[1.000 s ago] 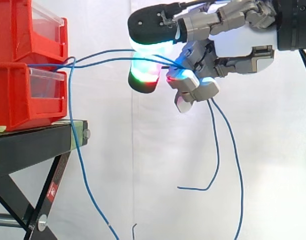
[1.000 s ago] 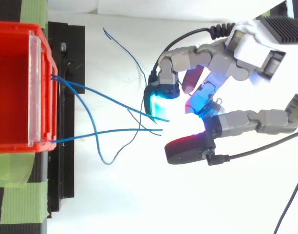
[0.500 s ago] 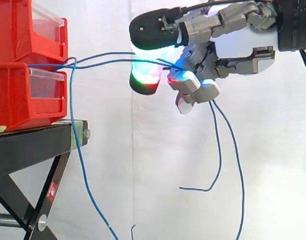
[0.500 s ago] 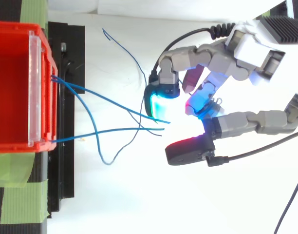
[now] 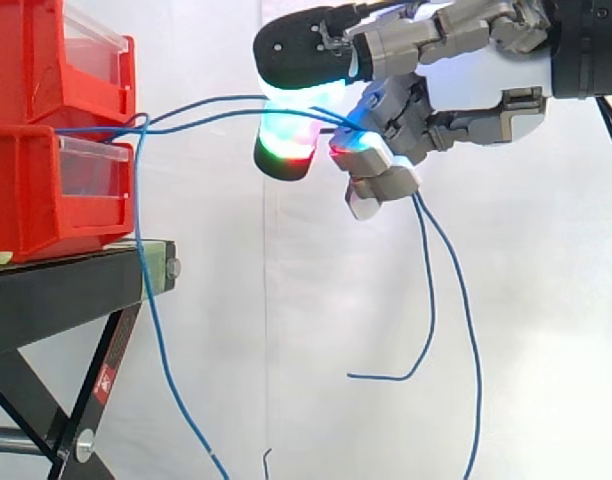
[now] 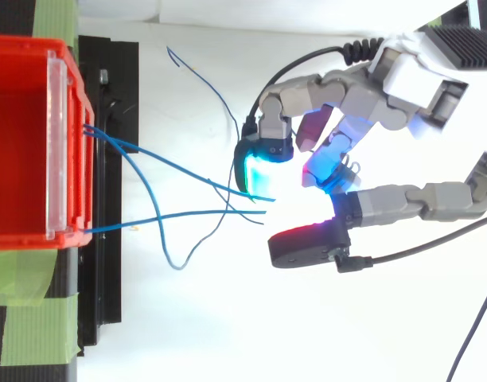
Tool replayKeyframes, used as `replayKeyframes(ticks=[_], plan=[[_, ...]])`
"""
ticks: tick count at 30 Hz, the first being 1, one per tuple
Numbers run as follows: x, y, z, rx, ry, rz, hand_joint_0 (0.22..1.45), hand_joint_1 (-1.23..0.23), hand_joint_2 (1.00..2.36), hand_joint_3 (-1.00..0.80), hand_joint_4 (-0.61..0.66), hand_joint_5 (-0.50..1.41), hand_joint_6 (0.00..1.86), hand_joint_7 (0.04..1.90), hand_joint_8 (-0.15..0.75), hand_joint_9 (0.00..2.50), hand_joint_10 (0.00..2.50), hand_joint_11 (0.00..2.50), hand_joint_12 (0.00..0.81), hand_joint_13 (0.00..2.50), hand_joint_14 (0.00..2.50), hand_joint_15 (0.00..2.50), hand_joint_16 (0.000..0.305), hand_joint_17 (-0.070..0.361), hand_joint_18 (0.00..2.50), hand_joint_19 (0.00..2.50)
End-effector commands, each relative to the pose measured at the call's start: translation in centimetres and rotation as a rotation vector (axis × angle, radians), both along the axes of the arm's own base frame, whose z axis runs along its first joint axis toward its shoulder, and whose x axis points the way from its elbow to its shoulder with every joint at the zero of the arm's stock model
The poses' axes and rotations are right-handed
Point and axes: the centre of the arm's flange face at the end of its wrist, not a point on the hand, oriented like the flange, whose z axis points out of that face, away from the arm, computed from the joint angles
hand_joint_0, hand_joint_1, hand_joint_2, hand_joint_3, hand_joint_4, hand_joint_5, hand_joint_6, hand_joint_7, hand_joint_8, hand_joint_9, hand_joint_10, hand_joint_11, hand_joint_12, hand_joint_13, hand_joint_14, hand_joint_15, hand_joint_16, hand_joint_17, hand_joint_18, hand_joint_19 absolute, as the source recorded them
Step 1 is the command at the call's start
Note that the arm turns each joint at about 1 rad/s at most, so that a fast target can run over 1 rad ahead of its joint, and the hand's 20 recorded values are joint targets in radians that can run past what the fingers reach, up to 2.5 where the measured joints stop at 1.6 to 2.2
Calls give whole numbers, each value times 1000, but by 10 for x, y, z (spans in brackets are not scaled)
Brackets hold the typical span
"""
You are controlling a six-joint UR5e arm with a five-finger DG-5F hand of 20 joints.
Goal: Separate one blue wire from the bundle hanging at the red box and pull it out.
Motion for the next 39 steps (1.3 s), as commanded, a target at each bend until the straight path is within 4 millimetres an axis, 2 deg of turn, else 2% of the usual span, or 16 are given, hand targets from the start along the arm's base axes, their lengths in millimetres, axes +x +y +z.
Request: replayKeyframes(ticks=[1,4,6,15,21,26,39], plan=[[0,0,0,10,-5,-4,623,-690,1035,-45,140,-134,749,1252,363,1289,24,1247,387,1190,26,1329,49,111,752,821],[0,0,1,27,-10,-4,626,-698,1034,-43,141,-131,750,1248,351,1170,26,1168,414,902,30,997,50,113,709,799],[0,0,0,41,-12,-5,627,-702,1033,-45,141,-130,750,1237,338,1114,23,1113,409,758,28,865,51,114,691,798],[0,0,0,72,-18,-5,627,-708,1032,-47,138,-125,742,1270,327,919,22,956,393,468,19,548,49,111,525,717],[0,0,0,73,-19,-5,625,-711,1032,-48,131,-124,739,1275,312,775,17,787,371,260,13,343,49,109,353,579],[0,-1,0,68,-17,-10,624,-710,1031,-50,124,-126,749,1233,300,705,17,680,352,154,9,248,49,111,243,482],[-5,-2,-4,38,32,-12,622,-710,1031,-50,123,-126,745,1235,305,731,16,696,359,205,10,263,50,113,275,510]])
